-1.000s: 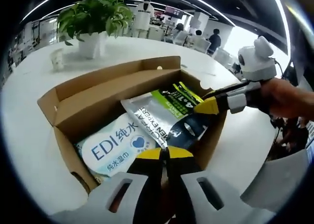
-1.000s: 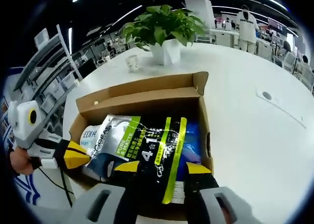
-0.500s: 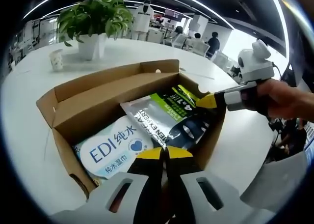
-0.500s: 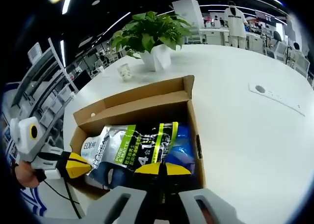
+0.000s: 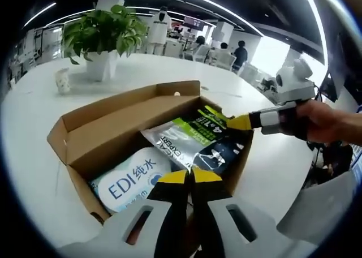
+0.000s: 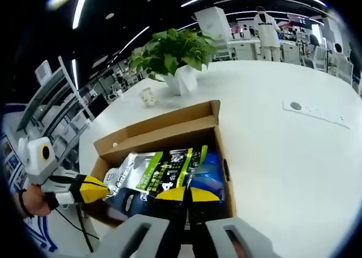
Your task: Operate the shoe box by opening the lid, removing the specified soft item, and placing it in the target area until the item is outside and the box remains undamaged.
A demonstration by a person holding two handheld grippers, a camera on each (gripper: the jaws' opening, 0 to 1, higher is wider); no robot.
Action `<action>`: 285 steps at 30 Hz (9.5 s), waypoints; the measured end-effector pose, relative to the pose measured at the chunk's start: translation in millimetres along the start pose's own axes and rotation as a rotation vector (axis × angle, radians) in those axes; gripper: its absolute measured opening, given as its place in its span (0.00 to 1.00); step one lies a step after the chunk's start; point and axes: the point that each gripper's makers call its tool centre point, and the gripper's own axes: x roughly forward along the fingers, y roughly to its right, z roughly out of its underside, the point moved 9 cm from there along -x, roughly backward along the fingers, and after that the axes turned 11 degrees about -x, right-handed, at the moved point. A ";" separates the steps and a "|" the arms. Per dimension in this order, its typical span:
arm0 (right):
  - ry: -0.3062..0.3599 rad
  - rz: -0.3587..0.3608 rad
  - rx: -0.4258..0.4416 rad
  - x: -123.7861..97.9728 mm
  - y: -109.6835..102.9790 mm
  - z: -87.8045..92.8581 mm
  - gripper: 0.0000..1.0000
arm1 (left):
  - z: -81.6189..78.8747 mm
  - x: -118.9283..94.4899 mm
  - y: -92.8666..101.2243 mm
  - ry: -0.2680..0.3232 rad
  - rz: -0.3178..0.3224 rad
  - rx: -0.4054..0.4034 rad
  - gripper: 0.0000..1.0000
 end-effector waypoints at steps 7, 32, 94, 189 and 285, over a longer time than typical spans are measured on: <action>0.037 0.011 0.015 -16.6 2.9 -0.3 0.00 | -12.7 -4.2 12.1 0.033 0.012 0.025 0.00; 0.145 0.072 0.088 -77.7 29.0 14.4 0.00 | -34.7 0.2 77.7 0.043 0.071 0.145 0.00; 0.071 0.205 0.212 -138.4 142.9 126.4 0.00 | 38.8 110.9 181.2 -0.148 0.164 0.250 0.00; 0.038 0.221 0.199 -128.1 149.2 135.9 0.05 | 38.7 121.0 152.0 -0.156 0.103 0.216 0.04; 0.048 -0.120 -0.315 -67.7 6.6 15.9 0.40 | -1.0 -56.8 -14.6 -0.064 -0.053 0.288 0.39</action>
